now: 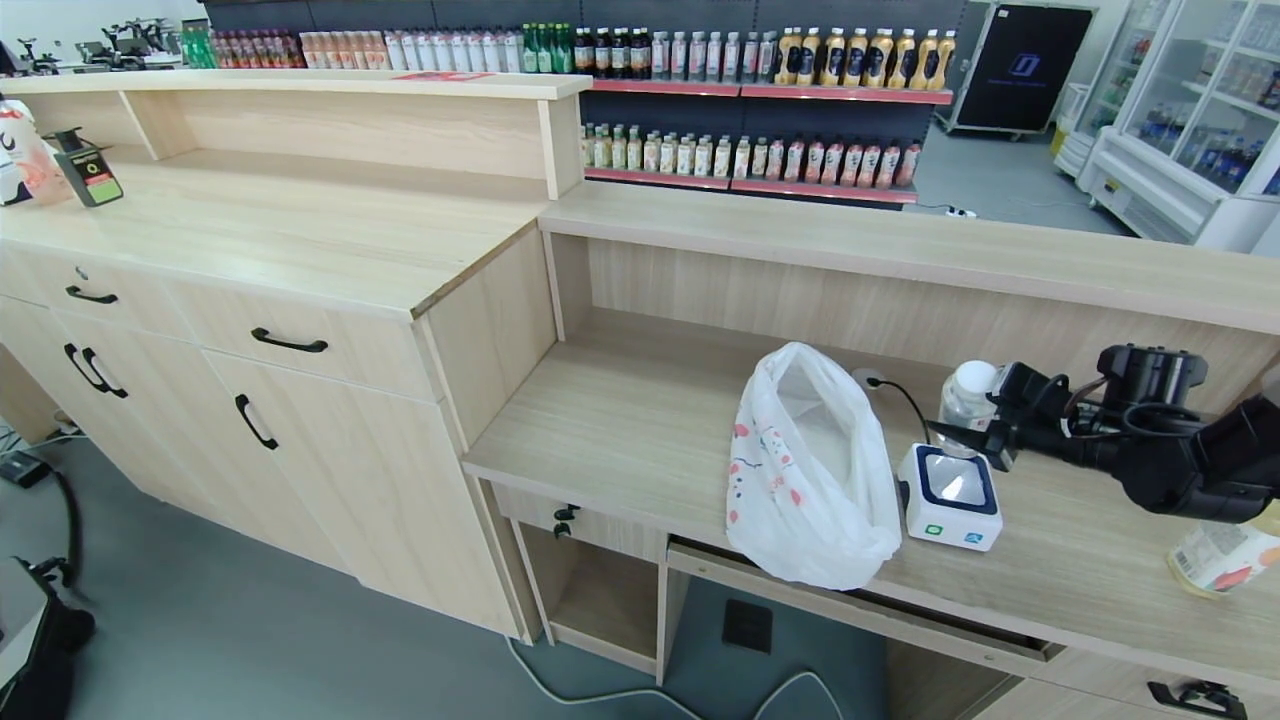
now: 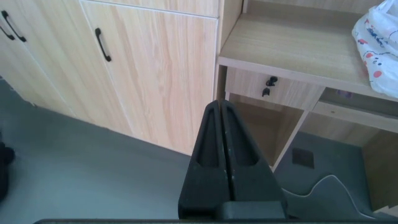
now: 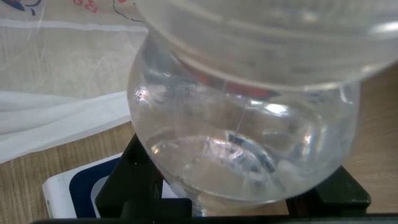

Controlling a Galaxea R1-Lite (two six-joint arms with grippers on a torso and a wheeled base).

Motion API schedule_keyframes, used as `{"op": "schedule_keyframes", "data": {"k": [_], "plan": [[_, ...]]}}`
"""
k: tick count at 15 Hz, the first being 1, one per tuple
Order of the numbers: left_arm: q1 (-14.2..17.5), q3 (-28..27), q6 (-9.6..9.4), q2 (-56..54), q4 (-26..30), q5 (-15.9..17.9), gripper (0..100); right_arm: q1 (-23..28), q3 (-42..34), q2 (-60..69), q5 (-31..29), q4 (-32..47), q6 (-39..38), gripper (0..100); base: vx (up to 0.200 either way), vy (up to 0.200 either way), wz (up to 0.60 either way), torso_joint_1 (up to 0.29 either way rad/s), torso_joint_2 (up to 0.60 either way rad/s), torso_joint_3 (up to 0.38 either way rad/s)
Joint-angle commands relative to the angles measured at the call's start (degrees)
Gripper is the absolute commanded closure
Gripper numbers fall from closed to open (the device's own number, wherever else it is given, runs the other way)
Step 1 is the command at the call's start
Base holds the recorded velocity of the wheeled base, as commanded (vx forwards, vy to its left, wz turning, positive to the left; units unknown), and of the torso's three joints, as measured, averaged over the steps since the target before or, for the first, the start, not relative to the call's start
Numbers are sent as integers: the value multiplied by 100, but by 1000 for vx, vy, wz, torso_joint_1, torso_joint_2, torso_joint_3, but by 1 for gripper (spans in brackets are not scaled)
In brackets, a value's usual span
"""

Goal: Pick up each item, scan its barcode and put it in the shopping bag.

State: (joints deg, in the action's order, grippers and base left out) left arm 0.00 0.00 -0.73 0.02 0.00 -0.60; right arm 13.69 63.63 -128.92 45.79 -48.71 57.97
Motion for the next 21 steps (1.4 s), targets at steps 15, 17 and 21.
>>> {"op": "schedule_keyframes", "data": {"k": [15,17,21], "plan": [[0,0,3,-2,0,-2,100,2015,-3024,4041,-1300,29,-1973,100,0,0,0,0,0,0],[0,0,3,-2,0,-2,100,2041,-3252,4234,-1292,-516,-2492,100,0,0,0,0,0,0],[0,0,-6,-2,0,-2,100,2032,-3366,4278,-1309,-587,-2589,100,0,0,0,0,0,0]]}}
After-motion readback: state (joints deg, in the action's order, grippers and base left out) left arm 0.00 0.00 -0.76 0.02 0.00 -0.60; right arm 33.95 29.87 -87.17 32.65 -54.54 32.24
